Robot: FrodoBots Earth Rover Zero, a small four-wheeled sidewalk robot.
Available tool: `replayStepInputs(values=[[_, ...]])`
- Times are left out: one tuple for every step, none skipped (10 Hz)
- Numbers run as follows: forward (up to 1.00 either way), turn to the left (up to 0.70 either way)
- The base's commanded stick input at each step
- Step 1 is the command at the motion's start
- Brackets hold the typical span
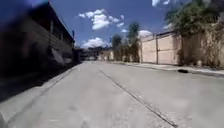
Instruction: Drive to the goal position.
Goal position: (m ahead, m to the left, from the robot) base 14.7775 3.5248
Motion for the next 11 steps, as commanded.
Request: replayStepInputs(values=[[1.00,0.00],[1.00,0.00],[1.00,0.00],[1.00,0.00],[1.00,0.00],[1.00,0.00],[1.00,0.00],[1.00,0.00],[1.00,0.00],[1.00,0.00],[1.00,0.00]])
